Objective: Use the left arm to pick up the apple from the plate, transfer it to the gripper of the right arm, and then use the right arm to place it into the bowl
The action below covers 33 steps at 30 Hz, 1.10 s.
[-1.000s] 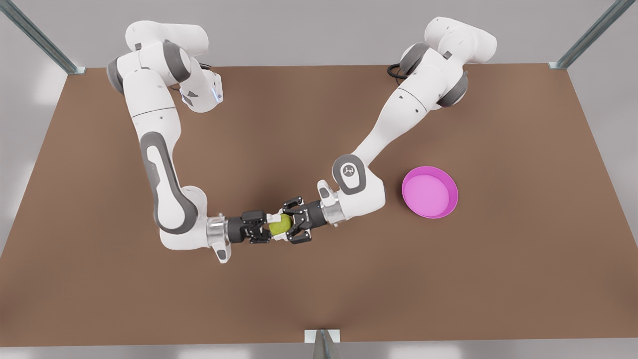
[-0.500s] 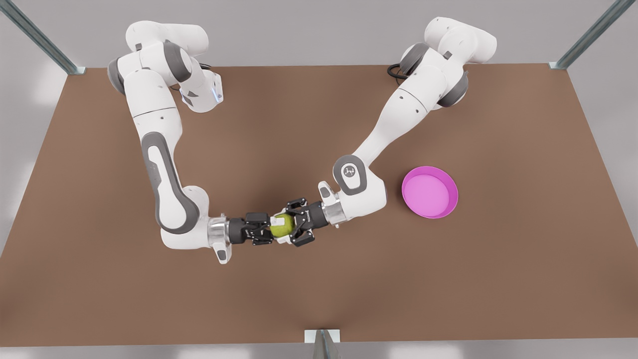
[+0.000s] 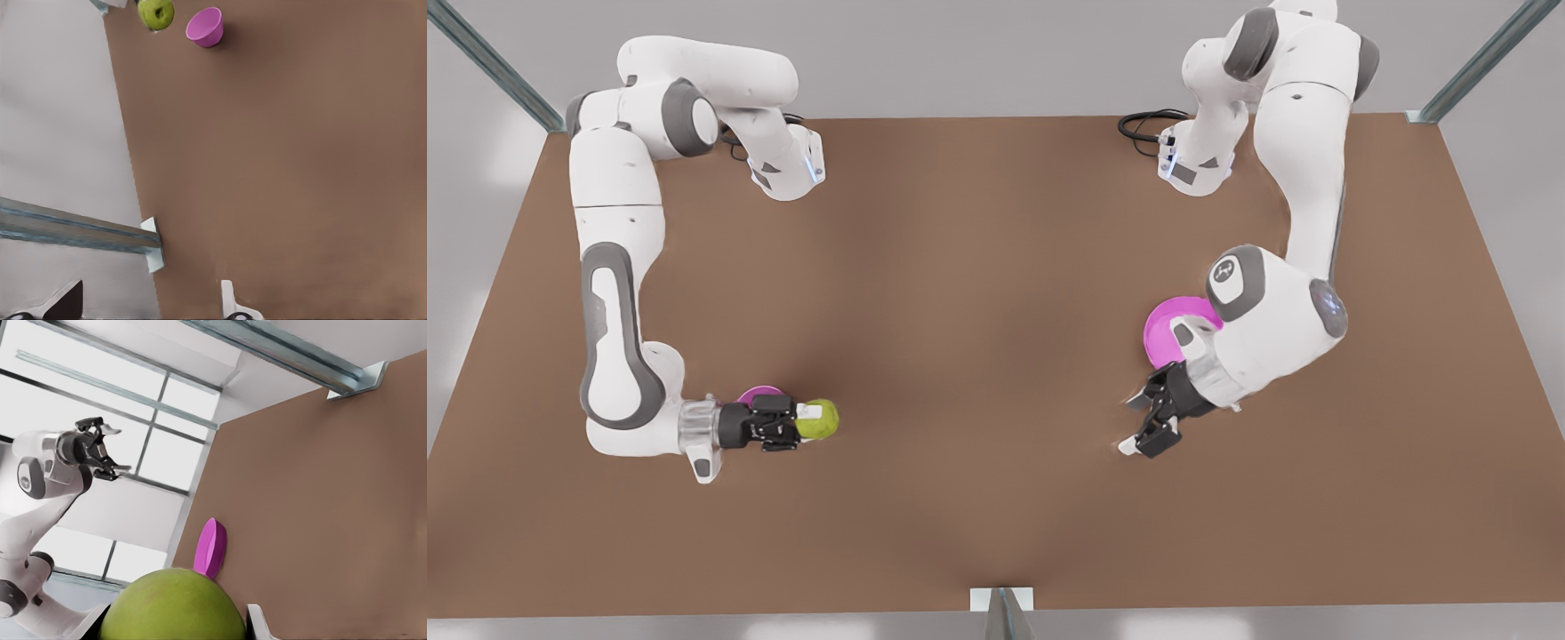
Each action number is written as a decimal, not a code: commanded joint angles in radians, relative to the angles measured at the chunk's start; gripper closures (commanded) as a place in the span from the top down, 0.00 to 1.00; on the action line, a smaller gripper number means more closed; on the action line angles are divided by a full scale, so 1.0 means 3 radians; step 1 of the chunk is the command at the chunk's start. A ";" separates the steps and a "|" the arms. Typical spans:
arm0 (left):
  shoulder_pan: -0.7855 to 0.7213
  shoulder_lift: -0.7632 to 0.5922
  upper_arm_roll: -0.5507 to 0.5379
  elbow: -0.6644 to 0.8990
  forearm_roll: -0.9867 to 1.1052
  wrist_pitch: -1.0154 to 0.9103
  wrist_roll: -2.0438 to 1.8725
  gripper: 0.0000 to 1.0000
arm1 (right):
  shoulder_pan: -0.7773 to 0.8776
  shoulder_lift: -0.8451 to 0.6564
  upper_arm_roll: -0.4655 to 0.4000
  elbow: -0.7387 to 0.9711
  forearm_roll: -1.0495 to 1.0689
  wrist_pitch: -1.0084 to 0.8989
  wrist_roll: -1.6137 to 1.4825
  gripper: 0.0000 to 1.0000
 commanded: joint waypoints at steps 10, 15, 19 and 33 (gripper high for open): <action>0.0353 -0.0994 0.0386 -0.0136 0.1311 -0.2284 -0.6365 1.00 | -0.0555 0.0035 -0.0060 0.0046 -0.1252 -0.0205 -0.0287 0.78; 0.0353 -0.0759 0.0386 -0.0080 0.1296 -0.2048 -0.6887 1.00 | -0.0514 0.0035 -0.0019 0.0087 -0.1906 0.0123 -0.0256 0.78; 0.0368 -0.0636 0.0386 -0.0008 0.1178 -0.1951 -0.7317 1.00 | -0.0473 0.0040 -0.0039 0.0087 -0.2167 0.0358 -0.0231 0.79; 0.0373 -0.0610 0.0391 -0.0013 0.1173 -0.1956 -0.7251 1.00 | -0.0401 -0.0067 0.0058 0.0424 -0.2775 0.0323 0.0464 1.00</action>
